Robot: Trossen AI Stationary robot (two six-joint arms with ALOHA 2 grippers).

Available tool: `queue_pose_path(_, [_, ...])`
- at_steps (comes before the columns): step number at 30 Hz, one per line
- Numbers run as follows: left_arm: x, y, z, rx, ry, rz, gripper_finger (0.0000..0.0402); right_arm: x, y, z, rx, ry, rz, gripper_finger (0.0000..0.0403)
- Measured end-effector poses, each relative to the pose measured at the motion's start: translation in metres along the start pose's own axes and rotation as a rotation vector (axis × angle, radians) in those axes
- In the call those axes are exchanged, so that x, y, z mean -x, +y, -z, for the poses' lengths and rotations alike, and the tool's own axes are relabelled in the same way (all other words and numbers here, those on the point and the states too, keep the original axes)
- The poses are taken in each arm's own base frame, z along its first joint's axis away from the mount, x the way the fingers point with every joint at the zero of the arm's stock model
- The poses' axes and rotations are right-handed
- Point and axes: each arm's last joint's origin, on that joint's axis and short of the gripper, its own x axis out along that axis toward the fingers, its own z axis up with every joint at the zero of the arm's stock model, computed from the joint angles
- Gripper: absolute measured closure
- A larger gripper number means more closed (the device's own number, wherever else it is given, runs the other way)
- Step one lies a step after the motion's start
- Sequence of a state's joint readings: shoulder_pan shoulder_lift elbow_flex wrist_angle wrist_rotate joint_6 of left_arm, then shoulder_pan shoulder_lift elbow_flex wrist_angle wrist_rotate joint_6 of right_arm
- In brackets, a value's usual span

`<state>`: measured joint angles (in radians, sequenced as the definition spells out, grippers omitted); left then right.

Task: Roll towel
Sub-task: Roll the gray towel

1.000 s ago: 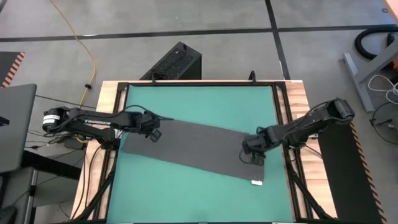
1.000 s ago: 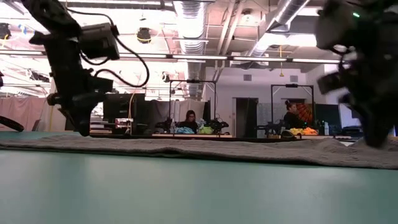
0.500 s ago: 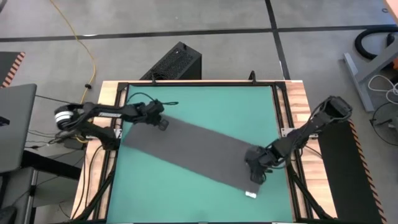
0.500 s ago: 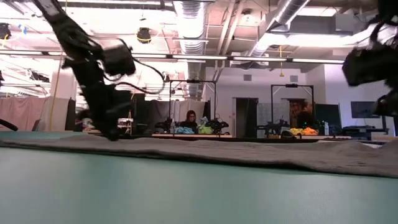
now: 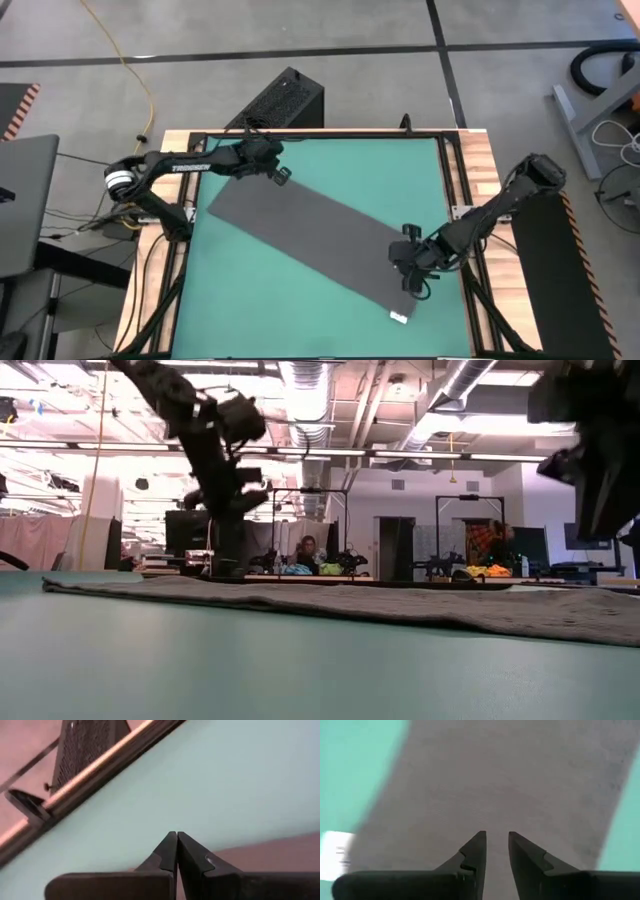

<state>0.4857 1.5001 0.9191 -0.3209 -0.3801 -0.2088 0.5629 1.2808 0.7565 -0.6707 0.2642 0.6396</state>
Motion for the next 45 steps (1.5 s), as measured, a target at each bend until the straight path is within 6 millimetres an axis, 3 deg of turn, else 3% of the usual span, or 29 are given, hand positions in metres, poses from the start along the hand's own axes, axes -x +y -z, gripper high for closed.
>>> queue_pose_path(4, [0.031, -0.015, 0.001, -0.047, -0.042, 0.092, 0.0402, -0.013, -0.013, 0.005, 0.038, 0.025, 0.037, 0.0296])
queue_pose_path(8, [0.043, -0.033, 0.04, -0.093, 0.037, 0.155, 0.0402, -0.021, -0.021, 0.01, 0.09, 0.041, 0.057, 0.0296])
queue_pose_path(14, [0.029, -0.041, 0.098, -0.053, 0.184, 0.15, 0.0402, -0.036, -0.039, 0.026, 0.058, 0.11, 0.116, 0.0296])
queue_pose_path(19, [0.013, -0.029, 0.12, -0.004, 0.216, 0.105, 0.0402, -0.046, -0.046, 0.044, -0.053, 0.14, 0.142, 0.0296])
queue_pose_path(23, [0.003, -0.016, 0.119, 0.042, 0.197, 0.073, 0.0402, -0.049, -0.041, 0.049, -0.154, 0.116, 0.092, 0.0296])
queue_pose_path(28, [-0.009, -0.002, 0.107, 0.051, 0.138, 0.069, 0.0402, -0.046, -0.014, 0.039, -0.233, -0.001, -0.123, 0.0296])
queue_pose_path(33, [-0.026, 0.016, 0.098, 0.064, 0.094, 0.041, 0.0402, -0.036, 0.013, 0.023, -0.211, -0.177, -0.351, 0.0296])
queue_pose_path(36, [-0.032, 0.025, 0.093, 0.047, 0.066, 0.028, 0.0402, -0.027, 0.021, 0.014, -0.137, -0.204, -0.373, 0.0296])
queue_pose_path(41, [-0.016, 0.026, 0.067, 0.058, -0.04, 0.097, 0.0401, -0.006, 0.027, -0.008, 0.01, -0.246, -0.334, 0.0296])
queue_pose_path(45, [0.002, 0.015, 0.061, 0.059, -0.084, 0.182, 0.0401, -0.001, 0.026, -0.019, 0.192, -0.328, -0.289, 0.0296])
